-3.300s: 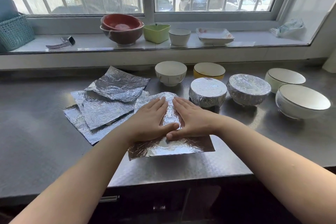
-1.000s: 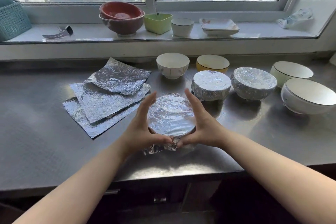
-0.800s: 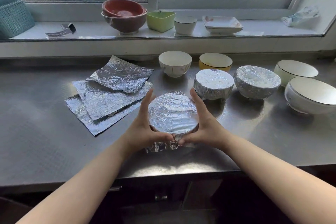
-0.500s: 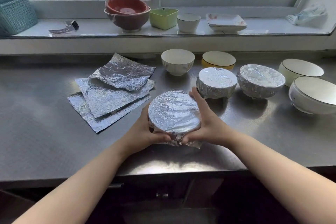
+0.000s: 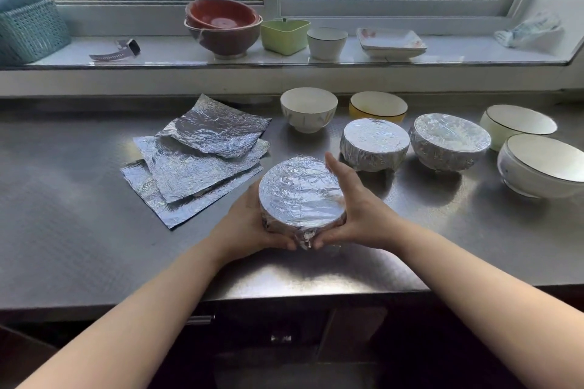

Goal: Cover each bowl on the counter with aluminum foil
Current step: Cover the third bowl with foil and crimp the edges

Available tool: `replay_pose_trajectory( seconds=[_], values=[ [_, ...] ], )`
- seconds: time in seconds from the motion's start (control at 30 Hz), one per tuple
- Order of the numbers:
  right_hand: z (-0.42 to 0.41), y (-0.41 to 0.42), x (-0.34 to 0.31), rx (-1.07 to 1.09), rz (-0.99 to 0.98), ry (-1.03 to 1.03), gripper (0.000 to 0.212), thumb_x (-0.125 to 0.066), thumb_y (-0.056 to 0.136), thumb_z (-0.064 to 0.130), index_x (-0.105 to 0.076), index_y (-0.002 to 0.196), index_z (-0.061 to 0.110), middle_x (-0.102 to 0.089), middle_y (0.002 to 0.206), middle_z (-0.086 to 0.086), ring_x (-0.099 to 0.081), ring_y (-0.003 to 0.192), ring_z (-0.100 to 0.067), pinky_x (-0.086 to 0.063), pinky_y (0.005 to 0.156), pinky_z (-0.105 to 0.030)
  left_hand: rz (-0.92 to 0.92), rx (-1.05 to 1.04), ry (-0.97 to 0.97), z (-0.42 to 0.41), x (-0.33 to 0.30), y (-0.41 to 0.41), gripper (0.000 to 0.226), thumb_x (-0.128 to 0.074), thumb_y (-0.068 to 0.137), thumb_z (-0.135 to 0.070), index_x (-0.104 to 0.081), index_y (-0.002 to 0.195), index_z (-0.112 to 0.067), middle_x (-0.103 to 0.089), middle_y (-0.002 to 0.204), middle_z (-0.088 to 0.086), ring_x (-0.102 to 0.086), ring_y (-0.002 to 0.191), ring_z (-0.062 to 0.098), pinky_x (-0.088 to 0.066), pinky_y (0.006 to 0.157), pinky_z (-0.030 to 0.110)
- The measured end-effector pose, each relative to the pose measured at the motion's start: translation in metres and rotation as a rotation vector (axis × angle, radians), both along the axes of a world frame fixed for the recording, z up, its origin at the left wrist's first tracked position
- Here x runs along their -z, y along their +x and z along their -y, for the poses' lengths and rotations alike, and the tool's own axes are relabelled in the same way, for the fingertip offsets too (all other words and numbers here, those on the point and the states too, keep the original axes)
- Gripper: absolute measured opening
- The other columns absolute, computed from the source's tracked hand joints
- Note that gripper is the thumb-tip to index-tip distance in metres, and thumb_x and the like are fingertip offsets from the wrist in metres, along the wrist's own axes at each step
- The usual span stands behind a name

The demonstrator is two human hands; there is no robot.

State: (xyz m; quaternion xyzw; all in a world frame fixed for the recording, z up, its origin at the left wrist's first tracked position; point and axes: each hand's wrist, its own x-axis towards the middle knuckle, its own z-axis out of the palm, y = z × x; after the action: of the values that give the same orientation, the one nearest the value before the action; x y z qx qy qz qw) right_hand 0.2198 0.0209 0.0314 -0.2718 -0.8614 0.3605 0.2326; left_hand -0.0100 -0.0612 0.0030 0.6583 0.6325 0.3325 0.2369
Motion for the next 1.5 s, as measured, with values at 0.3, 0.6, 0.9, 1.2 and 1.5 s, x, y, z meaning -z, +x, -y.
replay_pose_trajectory(
  seconds=[0.3,0.6,0.9,1.2,1.5],
  values=[
    [0.004,0.002,-0.005,0.043,0.097,0.023,0.14,-0.09,0.052,0.052,0.01,0.15,0.046,-0.006,0.154,0.02,-0.028,0.142,-0.008,-0.04,0.111,-0.043,-0.599,0.025,-0.226,-0.008,-0.018,-0.029,0.154,-0.076,0.04,-0.079,0.009,0.155,-0.021,0.003,0.164,0.002,0.004,0.15,0.017,0.006,0.121,0.035],
    [-0.002,0.004,0.002,0.011,0.089,0.01,0.138,-0.09,0.053,0.052,0.012,0.145,0.057,0.012,0.155,0.029,-0.046,0.135,-0.035,-0.047,0.103,-0.045,-0.454,0.143,0.047,-0.001,-0.09,0.012,0.135,-0.047,0.049,-0.094,0.0,0.157,-0.026,0.009,0.163,-0.009,0.013,0.149,0.008,0.002,0.119,0.031],
    [-0.017,0.007,-0.007,-0.038,0.164,-0.103,0.14,-0.091,0.064,0.025,0.019,0.149,0.042,0.012,0.145,0.04,-0.005,0.146,0.006,-0.023,0.121,-0.033,-0.716,0.175,-0.115,-0.014,-0.056,0.031,0.135,-0.041,0.054,-0.097,0.006,0.156,-0.023,0.009,0.164,-0.004,0.014,0.149,0.018,0.004,0.122,0.038],
    [-0.035,0.007,0.004,-0.096,0.181,-0.354,0.13,-0.091,0.057,0.018,-0.002,0.152,0.028,-0.035,0.147,0.012,-0.037,0.133,0.007,-0.029,0.109,-0.011,-0.779,0.172,-0.102,-0.018,-0.054,0.031,0.13,-0.025,0.05,-0.095,0.0,0.156,-0.024,0.004,0.164,-0.002,0.011,0.15,0.02,0.0,0.122,0.043],
    [-0.071,0.016,-0.054,0.156,0.165,-0.101,0.042,-0.055,0.088,0.005,-0.051,0.13,0.005,-0.062,0.129,-0.007,-0.058,0.12,-0.012,-0.043,0.108,-0.039,-0.788,0.192,-0.11,-0.018,-0.056,0.03,0.13,-0.023,0.049,-0.096,-0.001,0.156,-0.025,0.005,0.164,-0.003,0.01,0.15,0.02,-0.001,0.122,0.042]
  ],
)
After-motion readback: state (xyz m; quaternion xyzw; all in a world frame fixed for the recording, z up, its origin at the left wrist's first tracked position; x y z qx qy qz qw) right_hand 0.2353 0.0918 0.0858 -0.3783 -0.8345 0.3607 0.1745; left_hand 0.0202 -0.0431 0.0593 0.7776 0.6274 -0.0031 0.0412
